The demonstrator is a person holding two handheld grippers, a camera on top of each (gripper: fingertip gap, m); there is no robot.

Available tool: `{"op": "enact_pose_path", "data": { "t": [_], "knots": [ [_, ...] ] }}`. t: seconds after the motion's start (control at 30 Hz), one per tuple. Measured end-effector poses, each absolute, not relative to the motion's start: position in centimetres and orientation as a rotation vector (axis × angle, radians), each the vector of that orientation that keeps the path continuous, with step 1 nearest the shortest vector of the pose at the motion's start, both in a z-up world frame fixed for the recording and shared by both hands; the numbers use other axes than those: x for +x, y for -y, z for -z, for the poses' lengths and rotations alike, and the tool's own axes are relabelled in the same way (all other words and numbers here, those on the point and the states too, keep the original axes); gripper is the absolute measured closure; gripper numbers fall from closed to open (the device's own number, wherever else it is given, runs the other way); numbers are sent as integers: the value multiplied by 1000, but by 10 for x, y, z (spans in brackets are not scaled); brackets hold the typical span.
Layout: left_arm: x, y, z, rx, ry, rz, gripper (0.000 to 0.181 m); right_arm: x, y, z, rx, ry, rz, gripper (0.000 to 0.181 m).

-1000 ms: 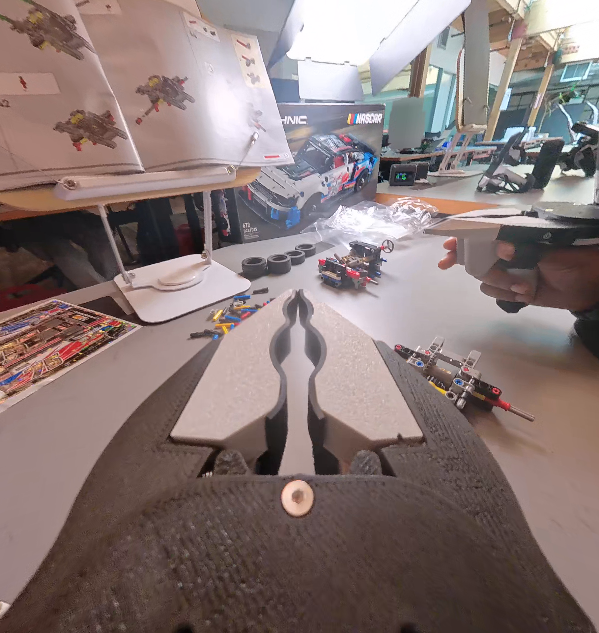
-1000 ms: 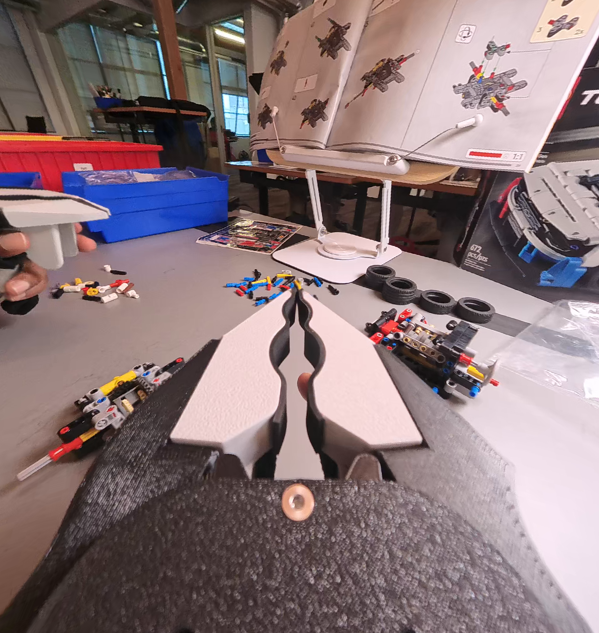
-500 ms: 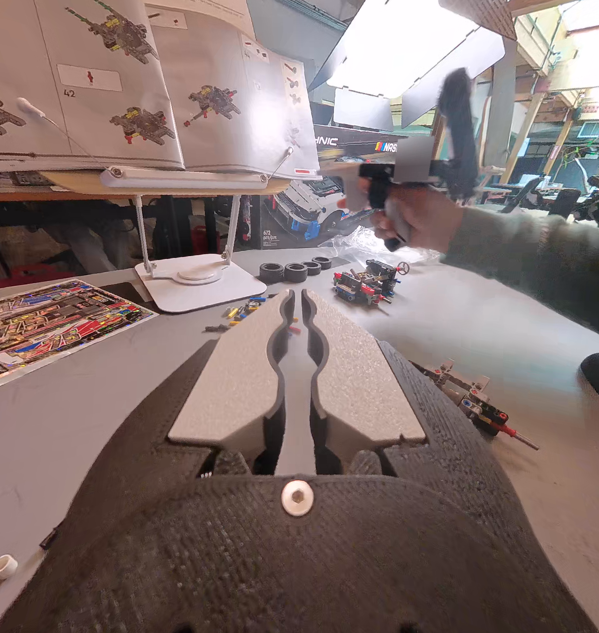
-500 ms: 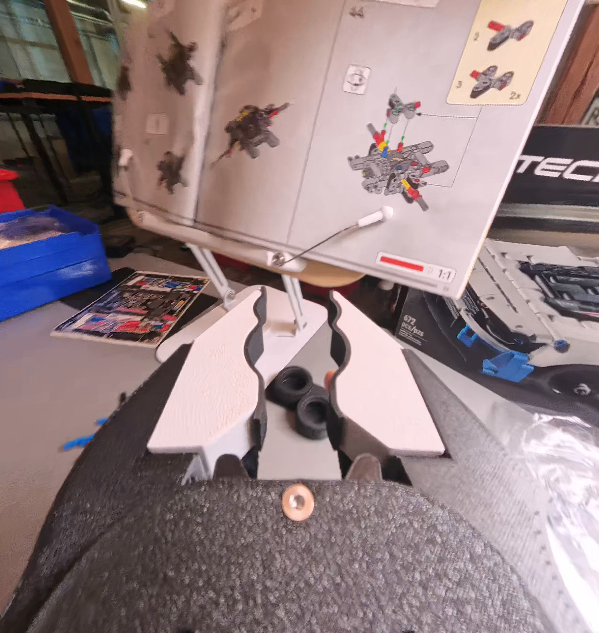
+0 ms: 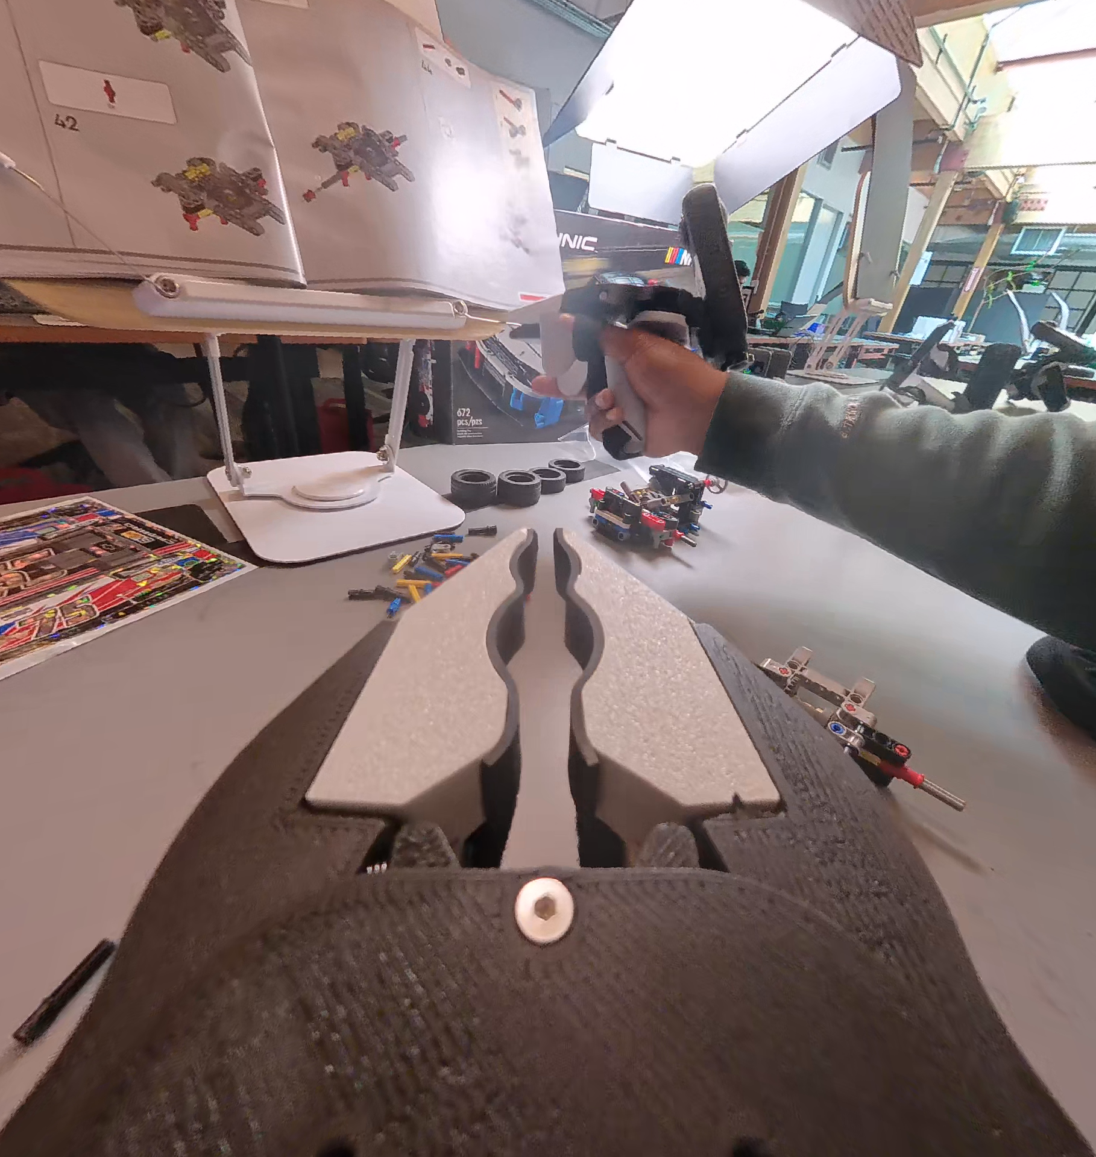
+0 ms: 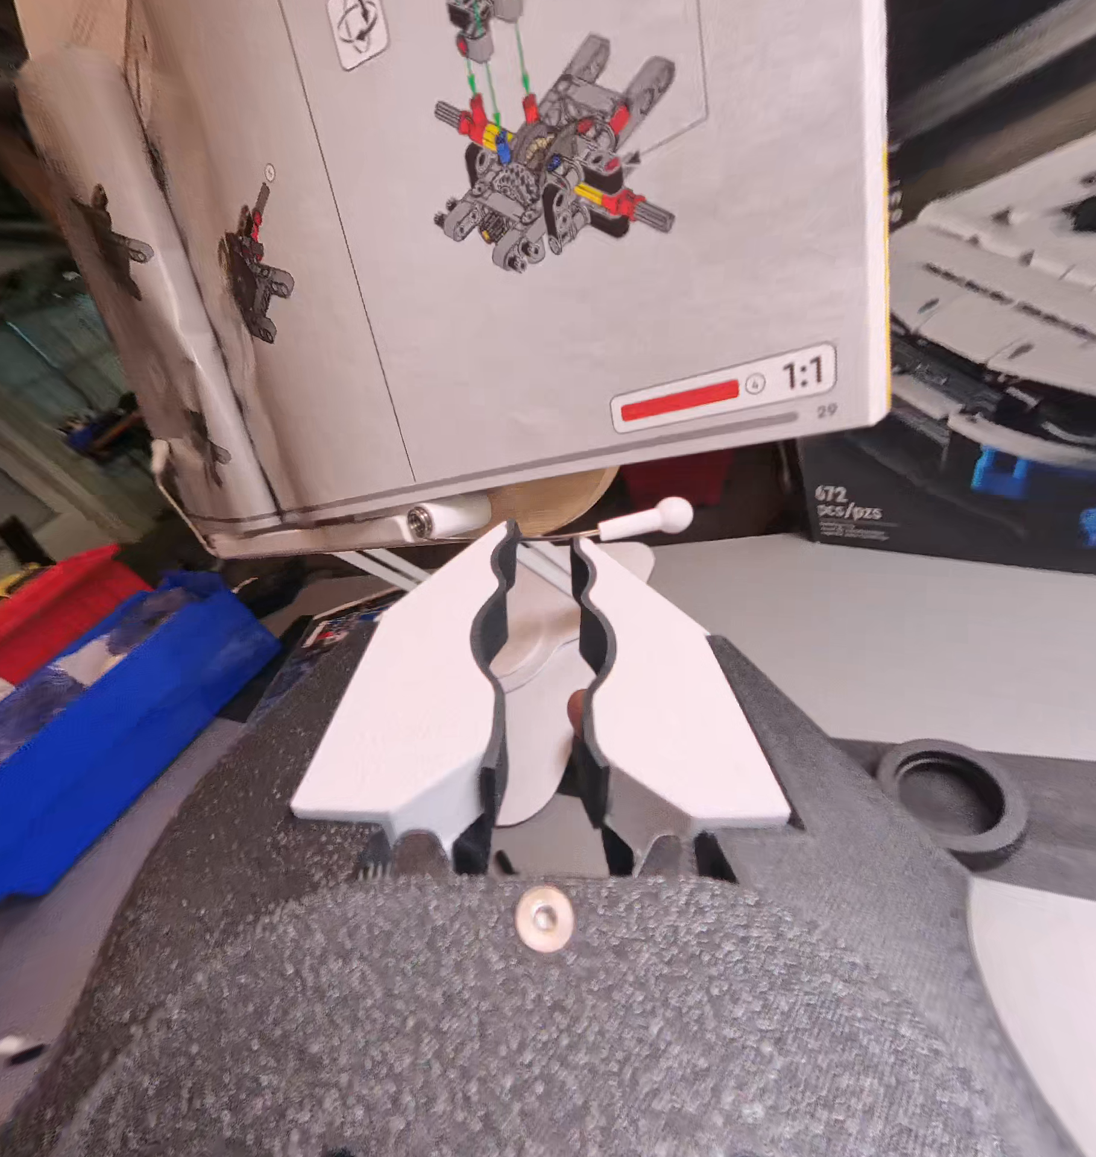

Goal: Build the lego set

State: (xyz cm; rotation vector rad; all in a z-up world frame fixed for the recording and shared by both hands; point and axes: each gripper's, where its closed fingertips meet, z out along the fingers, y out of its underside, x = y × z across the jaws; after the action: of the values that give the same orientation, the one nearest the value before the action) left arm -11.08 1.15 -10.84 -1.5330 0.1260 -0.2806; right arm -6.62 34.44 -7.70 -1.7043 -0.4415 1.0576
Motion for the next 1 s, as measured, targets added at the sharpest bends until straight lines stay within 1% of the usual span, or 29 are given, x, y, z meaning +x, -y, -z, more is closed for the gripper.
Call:
{"op": "enact_pose_path", "data": {
  "t": [0.1,0.17,0.2,0.3,0.43,0.53,0.6,0.67,0.8,0.87,0.93,1.0],
  "knots": [
    [-110,-10,108,-1541,-137,263,178,-66,-328,79,-1768,437,-1258,157],
    [-110,-9,106,-1557,-133,259,178,-60,-317,75,-1758,437,-1378,144],
    [-112,-11,105,-1569,-132,244,175,-54,-313,73,-1746,464,-1364,141],
    [-125,-29,95,-1613,-145,155,166,-38,-309,62,-1640,615,-1088,140],
    [-162,-81,48,-1599,-143,59,160,-42,-302,36,-1523,790,-858,140],
    [-220,-137,13,-1594,-63,-66,158,-51,-306,16,-1469,855,-736,141],
    [-267,-175,10,-1651,50,-121,153,-56,-313,6,-1465,863,-701,141],
    [-307,-208,23,-1735,192,-99,140,-58,-324,1,-1467,862,-648,140],
    [-311,-248,35,-1729,292,226,147,-57,-343,0,-1456,878,-517,138],
    [-311,-250,39,-1709,284,222,177,-54,-350,1,-1451,876,-483,137],
    [-317,-244,48,-1675,336,242,176,-50,-357,4,-1450,859,-467,137],
    [-319,-237,62,-1636,427,358,174,-45,-364,8,-1451,831,-466,137]
  ]
}}
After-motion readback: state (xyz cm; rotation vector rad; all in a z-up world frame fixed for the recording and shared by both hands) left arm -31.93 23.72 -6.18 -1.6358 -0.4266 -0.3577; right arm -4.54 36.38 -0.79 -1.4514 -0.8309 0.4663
